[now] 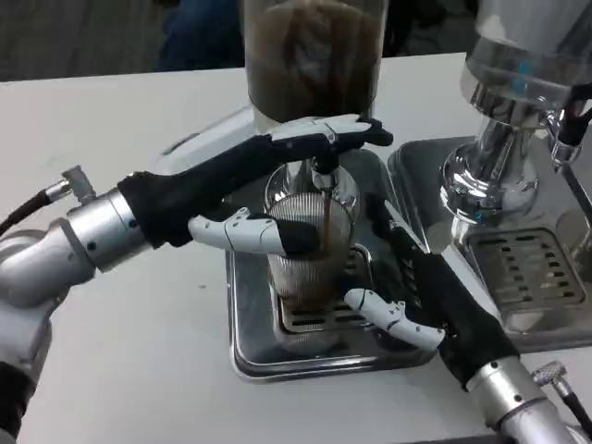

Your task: Grasp the cup under the faucet to collect the drink, then remove the cup.

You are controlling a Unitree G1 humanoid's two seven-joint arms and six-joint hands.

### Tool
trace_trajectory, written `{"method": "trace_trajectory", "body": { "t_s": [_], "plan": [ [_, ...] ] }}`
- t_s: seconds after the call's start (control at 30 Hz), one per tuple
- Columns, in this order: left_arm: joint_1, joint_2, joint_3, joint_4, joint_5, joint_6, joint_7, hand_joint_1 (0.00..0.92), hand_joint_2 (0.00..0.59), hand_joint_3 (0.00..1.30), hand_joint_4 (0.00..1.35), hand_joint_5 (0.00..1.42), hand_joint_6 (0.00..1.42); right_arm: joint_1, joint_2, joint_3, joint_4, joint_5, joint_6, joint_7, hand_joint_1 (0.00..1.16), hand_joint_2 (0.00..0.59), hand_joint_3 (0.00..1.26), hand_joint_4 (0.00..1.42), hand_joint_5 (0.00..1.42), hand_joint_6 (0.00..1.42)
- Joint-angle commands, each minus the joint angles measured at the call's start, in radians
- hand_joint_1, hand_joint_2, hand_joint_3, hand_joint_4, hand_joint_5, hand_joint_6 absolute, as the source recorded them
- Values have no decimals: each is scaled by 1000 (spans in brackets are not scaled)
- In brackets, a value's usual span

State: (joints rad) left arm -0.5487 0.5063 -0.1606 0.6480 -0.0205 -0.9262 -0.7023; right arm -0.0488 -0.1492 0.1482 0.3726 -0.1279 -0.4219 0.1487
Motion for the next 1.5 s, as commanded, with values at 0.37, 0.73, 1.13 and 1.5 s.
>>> {"method": "trace_trajectory", "body": {
  "t_s": [0.37, 0.73, 1.13, 1.5],
  "plan": [
    [36, 24, -14, 16, 34, 28, -20, 0, 59, 200, 85, 145, 56, -27, 12, -5, 32, 15, -13, 16, 559, 258, 15, 12, 0, 44],
    [51, 28, -4, 11, 17, 39, -19, 0, 60, 201, 93, 147, 58, -57, 23, -13, 65, 25, -12, 35, 558, 258, 19, 12, 0, 47],
    [63, 16, 27, 7, -56, 73, -40, 0, 66, 201, 94, 154, 64, -78, 29, -15, 100, 30, -24, 35, 554, 256, 25, 17, 0, 47],
    [51, -15, 72, -16, -166, 135, -91, 0, 76, 206, 104, 169, 87, -74, 34, -17, 110, 32, -27, 31, 540, 263, 35, 22, 0, 50]
  ]
}}
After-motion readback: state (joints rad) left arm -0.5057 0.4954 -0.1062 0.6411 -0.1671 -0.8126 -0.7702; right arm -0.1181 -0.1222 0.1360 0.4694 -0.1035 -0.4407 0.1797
